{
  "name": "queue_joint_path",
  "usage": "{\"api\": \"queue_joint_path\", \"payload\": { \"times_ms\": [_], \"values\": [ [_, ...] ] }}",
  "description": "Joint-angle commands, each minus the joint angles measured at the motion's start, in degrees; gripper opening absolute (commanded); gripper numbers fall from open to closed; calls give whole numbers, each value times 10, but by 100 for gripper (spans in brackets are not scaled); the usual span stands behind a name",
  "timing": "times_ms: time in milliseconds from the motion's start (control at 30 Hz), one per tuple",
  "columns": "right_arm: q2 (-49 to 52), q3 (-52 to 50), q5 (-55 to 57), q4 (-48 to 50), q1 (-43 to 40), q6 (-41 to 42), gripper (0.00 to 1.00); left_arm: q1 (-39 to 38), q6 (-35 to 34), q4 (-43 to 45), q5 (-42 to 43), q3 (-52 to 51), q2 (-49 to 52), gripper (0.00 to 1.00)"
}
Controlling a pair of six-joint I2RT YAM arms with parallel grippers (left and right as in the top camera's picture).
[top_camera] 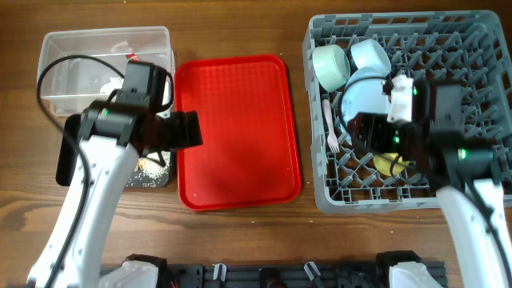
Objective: Sort waste into correct bins and load items into the dishwasher rack
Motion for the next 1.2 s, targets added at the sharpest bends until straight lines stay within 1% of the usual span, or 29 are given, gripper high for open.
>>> {"api": "queue_joint_path", "payload": {
  "times_ms": [0,67,100,167,267,400,767,833,933,1000,1033,1167],
  "values": [
    [-105,-84,-6,48,-2,6,92,0,11,42,-1,-76,-126,96],
    [-190,-137,9,64,-2,15,100,0,15,80,-4,-137,-208,97],
    [-230,-151,26,59,-2,34,100,0,12,96,-3,-171,-262,98],
    [-295,-162,46,34,-2,56,100,0,-7,99,-4,-232,-372,100],
    [-338,-162,45,17,-2,56,100,0,-7,80,-3,-255,-464,100],
    [-343,-162,45,6,-2,55,100,0,-7,84,-3,-255,-531,100],
    [-331,-162,45,4,-2,55,100,0,-7,84,-3,-255,-541,100],
    [-332,-162,73,4,-2,33,100,0,-7,84,-3,-255,-541,100],
    [-339,-164,82,20,-2,33,100,0,-7,84,-4,-255,-541,100],
    [-368,-183,82,56,-2,12,100,0,-7,84,-3,-255,-541,100],
    [-395,-206,83,92,-2,-4,100,0,-7,84,-3,-255,-541,100],
    [-532,-345,100,261,-2,-11,100,0,-7,84,-4,-255,-541,100]
  ]
}}
